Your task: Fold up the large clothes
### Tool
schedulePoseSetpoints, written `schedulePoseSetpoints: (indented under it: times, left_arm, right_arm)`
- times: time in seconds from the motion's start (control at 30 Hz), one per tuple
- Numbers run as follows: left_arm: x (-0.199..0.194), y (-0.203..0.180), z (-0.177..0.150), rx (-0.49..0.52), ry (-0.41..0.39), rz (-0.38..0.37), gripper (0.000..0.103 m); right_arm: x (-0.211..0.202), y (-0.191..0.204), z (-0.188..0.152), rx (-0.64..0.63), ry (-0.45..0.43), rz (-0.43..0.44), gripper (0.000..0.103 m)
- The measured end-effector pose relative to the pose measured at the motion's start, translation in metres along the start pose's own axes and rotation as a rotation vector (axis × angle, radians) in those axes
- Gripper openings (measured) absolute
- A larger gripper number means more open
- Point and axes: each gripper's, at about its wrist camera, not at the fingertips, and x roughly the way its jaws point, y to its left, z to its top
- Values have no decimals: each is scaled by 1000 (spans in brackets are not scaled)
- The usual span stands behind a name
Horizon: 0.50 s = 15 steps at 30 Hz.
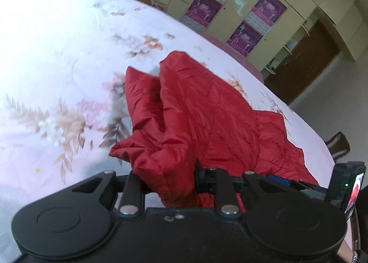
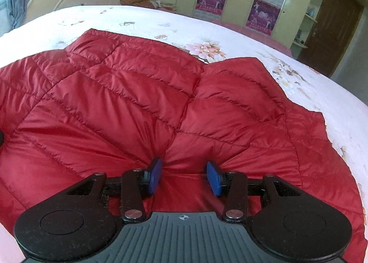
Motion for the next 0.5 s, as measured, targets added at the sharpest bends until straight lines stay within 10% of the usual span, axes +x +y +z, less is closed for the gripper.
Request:
schedulePoseSetpoints:
  times: [0.5]
  left_arm:
    - [-20, -45, -4, 150, -57, 96, 20]
  right_arm:
    - [-49, -12, -27, -48, -5, 138, 44]
